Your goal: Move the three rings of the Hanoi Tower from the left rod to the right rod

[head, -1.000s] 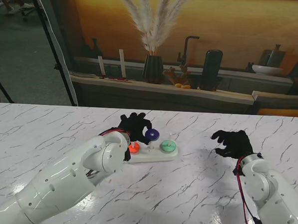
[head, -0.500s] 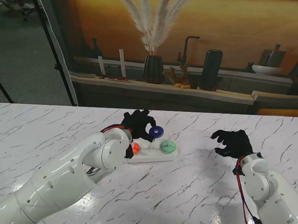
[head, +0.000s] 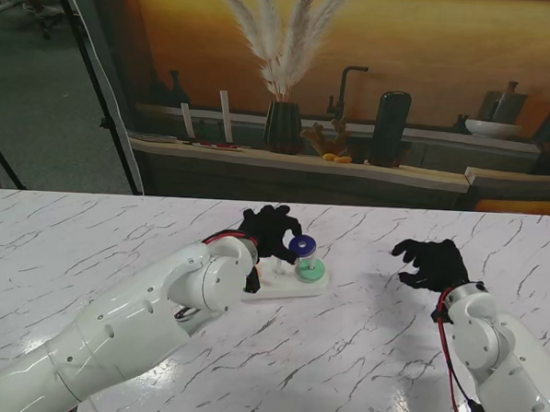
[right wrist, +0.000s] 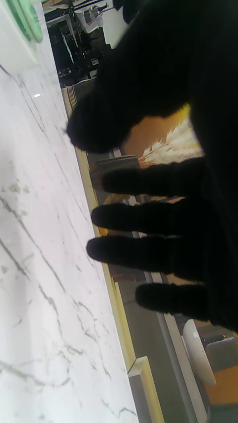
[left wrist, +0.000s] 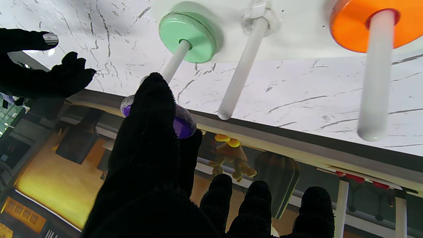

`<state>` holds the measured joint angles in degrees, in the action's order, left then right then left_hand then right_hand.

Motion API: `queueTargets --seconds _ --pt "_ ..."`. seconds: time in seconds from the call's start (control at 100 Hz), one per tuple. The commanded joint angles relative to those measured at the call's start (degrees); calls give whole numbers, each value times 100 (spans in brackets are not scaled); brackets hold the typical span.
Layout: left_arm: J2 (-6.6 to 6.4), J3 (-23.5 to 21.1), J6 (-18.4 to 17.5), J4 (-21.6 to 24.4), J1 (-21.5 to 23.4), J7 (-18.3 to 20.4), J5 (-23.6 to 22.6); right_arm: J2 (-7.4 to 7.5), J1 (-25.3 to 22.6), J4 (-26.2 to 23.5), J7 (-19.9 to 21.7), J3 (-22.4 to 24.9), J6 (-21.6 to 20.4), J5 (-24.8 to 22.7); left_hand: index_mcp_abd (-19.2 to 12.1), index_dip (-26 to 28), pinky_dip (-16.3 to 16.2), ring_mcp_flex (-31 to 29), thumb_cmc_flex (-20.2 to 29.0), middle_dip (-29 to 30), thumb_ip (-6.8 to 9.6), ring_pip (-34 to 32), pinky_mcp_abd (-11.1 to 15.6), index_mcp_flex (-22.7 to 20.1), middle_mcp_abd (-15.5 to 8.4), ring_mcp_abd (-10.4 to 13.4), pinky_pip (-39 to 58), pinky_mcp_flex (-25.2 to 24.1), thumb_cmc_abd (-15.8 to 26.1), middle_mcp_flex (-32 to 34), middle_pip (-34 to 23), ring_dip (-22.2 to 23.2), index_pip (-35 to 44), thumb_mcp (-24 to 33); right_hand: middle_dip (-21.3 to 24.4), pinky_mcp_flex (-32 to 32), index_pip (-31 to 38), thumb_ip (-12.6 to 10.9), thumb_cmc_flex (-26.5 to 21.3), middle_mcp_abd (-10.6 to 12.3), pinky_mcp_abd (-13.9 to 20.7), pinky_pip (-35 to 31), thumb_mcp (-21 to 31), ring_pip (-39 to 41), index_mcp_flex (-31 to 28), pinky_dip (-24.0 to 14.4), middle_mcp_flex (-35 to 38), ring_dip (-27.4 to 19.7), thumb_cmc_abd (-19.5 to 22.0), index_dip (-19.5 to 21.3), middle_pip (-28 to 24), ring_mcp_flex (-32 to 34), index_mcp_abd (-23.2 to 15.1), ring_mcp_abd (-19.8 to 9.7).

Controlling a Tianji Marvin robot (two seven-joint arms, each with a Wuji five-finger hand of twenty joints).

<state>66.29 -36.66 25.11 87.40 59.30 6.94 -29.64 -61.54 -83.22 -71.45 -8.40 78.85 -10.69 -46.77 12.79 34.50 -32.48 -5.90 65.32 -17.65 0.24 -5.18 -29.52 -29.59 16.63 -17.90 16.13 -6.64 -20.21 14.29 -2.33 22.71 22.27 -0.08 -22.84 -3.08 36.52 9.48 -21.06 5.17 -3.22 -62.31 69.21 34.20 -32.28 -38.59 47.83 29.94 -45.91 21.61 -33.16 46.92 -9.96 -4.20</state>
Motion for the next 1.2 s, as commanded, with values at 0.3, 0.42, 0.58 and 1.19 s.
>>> queueTargets --seconds 0.3,0.42,0.58,1.19 --pt "223 240 -154 -221 -234 -88 154 -36 -79 -20 -4 43 48 -5 -327 157 39 -157 388 -88 -40 19 -60 -412 -2 -4 47 13 370 95 -6 26 432 157 -44 54 82 -276 -54 87 -1762 -96 49 130 -33 -96 57 55 24 45 -103 50 30 -58" --pt "273 297 -168 -313 -278 -139 238 -35 -87 -22 -4 56 48 -12 -322 151 38 -160 386 -87 -39 19 -57 -406 -13 6 44 7 373 92 -3 26 428 160 -44 51 82 -277 -56 88 -1762 -98 50 131 -31 -97 58 55 29 44 -104 54 34 -61" --pt "307 362 -188 -407 -333 -161 279 -31 -98 -13 1 74 47 -21 -327 154 34 -157 390 -89 -37 20 -62 -411 -11 7 47 13 364 100 -6 25 436 165 -44 52 84 -277 -52 82 -1756 -98 49 130 -31 -96 56 54 29 44 -103 53 34 -55" --pt "313 444 -196 -515 -366 -110 312 -30 -88 42 11 52 38 2 -303 141 33 -156 363 -89 -33 18 -59 -400 -11 0 47 9 376 96 -4 25 423 172 -43 52 84 -276 -53 84 -1762 -99 49 134 -29 -95 55 55 23 41 -104 54 38 -65"
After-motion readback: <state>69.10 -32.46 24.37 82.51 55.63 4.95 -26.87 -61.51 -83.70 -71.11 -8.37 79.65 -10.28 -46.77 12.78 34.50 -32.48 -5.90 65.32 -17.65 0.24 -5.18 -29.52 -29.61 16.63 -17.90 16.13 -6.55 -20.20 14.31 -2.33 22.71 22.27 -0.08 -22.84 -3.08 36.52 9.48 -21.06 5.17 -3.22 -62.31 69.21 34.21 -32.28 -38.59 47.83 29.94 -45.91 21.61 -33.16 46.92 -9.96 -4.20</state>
